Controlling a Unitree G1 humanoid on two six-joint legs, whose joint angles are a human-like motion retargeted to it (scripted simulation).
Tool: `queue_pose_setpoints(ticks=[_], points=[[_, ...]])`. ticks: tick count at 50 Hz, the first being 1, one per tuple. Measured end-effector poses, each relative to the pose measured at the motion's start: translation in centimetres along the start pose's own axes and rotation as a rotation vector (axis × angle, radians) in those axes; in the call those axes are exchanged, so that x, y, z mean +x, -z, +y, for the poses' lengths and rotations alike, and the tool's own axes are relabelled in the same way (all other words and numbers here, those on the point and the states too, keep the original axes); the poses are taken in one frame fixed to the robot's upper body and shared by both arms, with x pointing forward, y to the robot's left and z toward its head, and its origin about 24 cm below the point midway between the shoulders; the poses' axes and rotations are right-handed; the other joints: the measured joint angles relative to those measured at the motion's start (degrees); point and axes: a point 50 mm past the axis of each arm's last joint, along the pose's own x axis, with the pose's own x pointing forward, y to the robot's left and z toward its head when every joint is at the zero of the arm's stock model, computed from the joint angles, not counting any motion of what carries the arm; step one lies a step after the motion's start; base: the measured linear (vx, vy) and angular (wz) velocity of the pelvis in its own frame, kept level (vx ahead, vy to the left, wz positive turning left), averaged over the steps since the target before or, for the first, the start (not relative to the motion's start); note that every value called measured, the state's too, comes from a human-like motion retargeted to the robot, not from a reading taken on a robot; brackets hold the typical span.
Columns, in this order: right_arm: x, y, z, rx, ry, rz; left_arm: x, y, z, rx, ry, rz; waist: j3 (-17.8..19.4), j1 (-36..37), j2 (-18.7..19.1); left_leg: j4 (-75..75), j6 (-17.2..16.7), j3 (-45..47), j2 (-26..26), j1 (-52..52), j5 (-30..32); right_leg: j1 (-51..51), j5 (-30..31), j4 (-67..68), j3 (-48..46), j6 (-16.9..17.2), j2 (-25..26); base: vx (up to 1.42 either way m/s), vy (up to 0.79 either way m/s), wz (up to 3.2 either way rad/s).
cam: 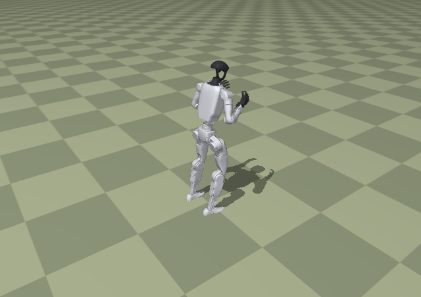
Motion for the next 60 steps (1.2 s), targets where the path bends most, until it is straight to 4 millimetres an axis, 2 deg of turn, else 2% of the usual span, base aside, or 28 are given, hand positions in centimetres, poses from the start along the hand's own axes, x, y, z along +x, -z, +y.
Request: queue_pose_setpoints(ticks=[2,4,6,7,8,10,12,13,15,16,20,23,25,30,34,40,44,47,50,53,55,57,60], points=[[-1.1,-0.7,0.2,0.089,-0.023,0.0,-1.0,-0.5,-0.8,0.001,0.056,-0.009,-3.7,-0.3,0.8,-9.0,-4.8,-0.2,1.4,0.4,5.6,0.7,3.7,-8.8,-2.1,3.2,1.6,-0.42,-0.03,-0.25],[-1.7,-1.2,0.5,0.165,-0.068,0.001,-1.4,-1.7,-1.9,0.021,0.136,-0.067,-6.9,-0.3,0.9,-12.7,-6.6,-2.7,1.4,-0.2,8.5,1.2,7.5,-13.6,-2.1,4.1,2.6,-0.45,-0.04,-0.28],[-1.4,-1.2,1.2,0.204,-0.119,-0.001,-1.2,-3.2,-3.1,0.03,0.222,-0.152,-9.3,-0.1,0.6,-14.1,-5.4,-6.6,0.6,-0.8,9.9,1.5,11.2,-15.0,0.7,3.5,3.3,-0.51,-0.06,-0.28],[-1.1,-1.1,1.5,0.206,-0.139,-0.005,-1.0,-3.8,-3.7,0.027,0.26,-0.197,-9.9,0.1,0.2,-14.4,-3.9,-7.8,0.2,-1.0,9.0,1.6,10.9,-14.9,2.3,3.1,3.5,-0.54,-0.07,-0.25],[-0.6,-0.8,1.9,0.194,-0.151,-0.011,-0.6,-4.4,-4.2,0.021,0.294,-0.238,-10.1,0.4,-0.3,-14.5,-1.6,-7.6,0.1,-1.2,6.9,1.7,8.1,-14.5,3.2,2.6,3.4,-0.55,-0.08,-0.24],[1.3,0.0,2.8,0.138,-0.158,-0.037,0.9,-4.9,-5.2,0.037,0.346,-0.313,-8.1,1.2,-1.5,-13.6,3.7,-6.1,-0.1,-2.2,4.7,1.1,2.5,-12.8,4.3,0.4,3.1,-0.56,-0.1,-0.29],[2.9,0.8,3.7,0.077,-0.155,-0.049,2.3,-4.4,-5.7,0.083,0.352,-0.326,-4.2,2.5,-2.5,-10.8,8.1,-5.3,-0.5,-3.3,4.8,-0.1,1.7,-10.4,5.6,-2.7,3.1,-0.51,-0.11,-0.45],[3.4,1.1,4.0,0.06,-0.152,-0.048,2.7,-4.0,-5.6,0.105,0.341,-0.31,-2.4,3.3,-2.8,-9.1,8.9,-4.9,-0.5,-3.7,4.8,-0.6,2.1,-9.1,6.2,-3.4,3.2,-0.44,-0.1,-0.56],[4.1,1.2,4.4,0.066,-0.136,-0.054,3.0,-2.7,-5.2,0.127,0.3,-0.253,0.6,4.5,-3.0,-6.4,7.4,-3.9,-0.2,-3.9,4.7,-0.8,2.5,-7.6,6.9,-2.9,3.3,-0.35,-0.09,-0.6],[4.1,0.9,4.4,0.094,-0.123,-0.065,2.8,-2.1,-4.8,0.122,0.27,-0.22,1.0,4.8,-3.1,-6.6,5.7,-3.0,0.2,-3.5,4.4,-0.1,2.4,-8.6,6.8,-1.6,3.3,-0.27,-0.07,-0.5],[3.8,-0.8,3.1,0.133,-0.104,-0.134,1.1,-0.6,-3.1,0.103,0.175,-0.112,-1.3,3.8,-3.4,-9.4,0.7,4.7,2.0,-2.5,3.7,1.3,2.0,-14.3,6.6,3.3,3.2,-0.21,-0.04,-0.11],[3.4,-1.5,1.5,0.045,-0.104,-0.164,0.2,-0.5,-2.0,0.134,0.16,-0.07,-2.8,2.5,-3.6,-8.6,1.0,11.1,2.9,-2.9,3.5,-0.1,1.9,-15.0,6.1,4.0,2.2,-0.21,0.0,0.21],[2.9,-1.1,0.8,0.018,-0.092,-0.131,-0.4,-0.2,-1.5,0.143,0.15,-0.034,-2.5,2.2,-3.4,-6.4,2.3,10.0,2.8,-3.4,3.0,-0.9,1.8,-14.8,6.0,3.9,1.7,-0.22,0.02,0.15],[0.9,2.6,-0.5,-0.019,-0.03,0.093,-2.3,1.0,-0.8,0.077,0.064,0.081,0.2,1.6,-1.6,-1.4,2.6,4.8,2.9,-3.0,0.8,-1.0,2.2,-13.8,6.0,2.6,2.3,-0.19,0.05,0.05],[-1.0,5.2,-1.4,-0.076,0.01,0.23,-3.4,1.7,0.3,0.123,0.045,0.15,2.0,0.6,-1.4,-3.2,1.8,5.7,3.6,-1.7,-0.6,-1.4,2.7,-13.9,6.6,3.0,2.9,-0.17,0.07,0.03],[-6.3,9.0,-1.7,0.022,0.065,0.542,-5.2,3.3,2.5,0.227,0.029,0.28,5.3,-0.9,-1.7,-6.7,0.4,6.9,3.6,-1.4,-1.9,-2.5,2.7,-14.4,5.1,3.8,2.4,-0.2,0.1,0.12],[-9.8,11.4,-2.2,-0.032,0.056,0.713,-7.2,4.5,5.7,0.337,-0.021,0.401,6.5,0.5,-0.7,-9.6,-1.0,10.0,4.9,-1.6,-2.4,-4.5,3.6,-14.4,1.0,3.3,2.3,-0.19,0.09,-0.37],[-11.9,12.9,-2.6,-0.163,0.012,0.802,-10.3,5.5,9.1,0.444,-0.085,0.562,6.7,2.1,-0.3,-11.7,-1.3,11.7,5.2,-1.6,-1.3,-4.9,8.4,-13.7,-2.0,2.5,1.6,-0.12,0.03,-0.42],[-13.9,12.9,-3.0,-0.201,0.0,0.863,-14.6,6.1,12.4,0.545,-0.145,0.783,7.0,3.0,-0.8,-11.9,-0.5,11.4,4.4,-2.1,0.0,-3.3,13.6,-12.6,4.4,2.5,2.1,-0.04,-0.01,-0.04],[-15.2,11.6,-3.7,-0.198,0.01,0.88,-17.7,5.0,15.2,0.656,-0.179,0.938,8.0,3.9,-1.6,-10.9,-0.2,10.5,3.9,-3.3,4.0,-1.6,9.8,-12.3,8.4,2.5,2.3,-0.06,-0.07,0.18],[-16.3,10.7,-4.7,-0.217,0.02,0.902,-18.6,3.6,16.6,0.724,-0.188,0.987,9.1,4.5,-2.3,-10.4,0.0,9.7,3.2,-4.3,6.9,-1.2,10.2,-13.4,8.3,2.1,1.7,-0.08,-0.08,0.23],[-18.4,9.3,-6.0,-0.222,0.053,0.965,-19.3,1.7,17.3,0.767,-0.171,1.011,9.5,5.0,-3.2,-3.9,0.1,9.2,2.7,-8.2,4.1,-3.3,9.7,-10.6,7.7,3.1,0.5,-0.11,-0.08,0.19],[-20.0,8.3,-7.7,-0.258,0.115,1.03,-18.6,0.1,17.7,0.759,-0.236,0.962,12.9,6.0,-2.7,-8.3,0.5,8.9,2.6,-7.2,5.6,-2.9,13.6,-14.6,8.4,5.6,1.1,-0.19,-0.07,-0.19]])
